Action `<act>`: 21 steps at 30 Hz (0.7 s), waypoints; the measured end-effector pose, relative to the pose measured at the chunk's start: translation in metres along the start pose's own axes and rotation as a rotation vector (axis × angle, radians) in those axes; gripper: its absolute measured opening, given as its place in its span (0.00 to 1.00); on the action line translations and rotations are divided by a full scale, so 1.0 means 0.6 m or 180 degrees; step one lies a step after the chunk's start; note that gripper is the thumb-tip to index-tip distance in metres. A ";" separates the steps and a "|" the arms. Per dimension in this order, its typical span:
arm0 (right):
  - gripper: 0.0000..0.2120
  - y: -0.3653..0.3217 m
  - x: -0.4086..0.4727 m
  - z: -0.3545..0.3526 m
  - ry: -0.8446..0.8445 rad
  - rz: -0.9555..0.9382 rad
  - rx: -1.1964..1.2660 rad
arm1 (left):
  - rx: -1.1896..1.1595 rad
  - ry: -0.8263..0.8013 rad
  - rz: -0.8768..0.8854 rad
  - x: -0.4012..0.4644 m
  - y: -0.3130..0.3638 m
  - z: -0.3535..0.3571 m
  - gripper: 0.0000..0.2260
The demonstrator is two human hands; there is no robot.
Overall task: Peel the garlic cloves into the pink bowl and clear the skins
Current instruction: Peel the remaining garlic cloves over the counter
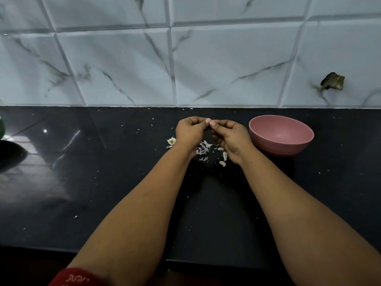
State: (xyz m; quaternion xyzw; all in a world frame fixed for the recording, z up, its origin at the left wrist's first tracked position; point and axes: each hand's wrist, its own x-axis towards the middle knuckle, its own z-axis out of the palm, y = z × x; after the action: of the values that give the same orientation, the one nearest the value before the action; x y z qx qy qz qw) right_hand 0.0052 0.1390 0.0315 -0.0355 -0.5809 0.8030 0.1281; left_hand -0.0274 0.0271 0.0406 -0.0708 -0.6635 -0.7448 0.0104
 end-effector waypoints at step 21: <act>0.15 0.002 0.000 0.006 0.0718 -0.1844 -0.3025 | 0.0938 0.0202 0.0662 -0.009 -0.016 0.024 0.13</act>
State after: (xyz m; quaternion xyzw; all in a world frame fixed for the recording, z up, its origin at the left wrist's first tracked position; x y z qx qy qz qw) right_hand 0.0046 0.1354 0.0317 -0.0140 -0.8472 0.3767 0.3743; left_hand -0.0217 0.0420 0.0323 -0.1132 -0.7539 -0.6363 0.1185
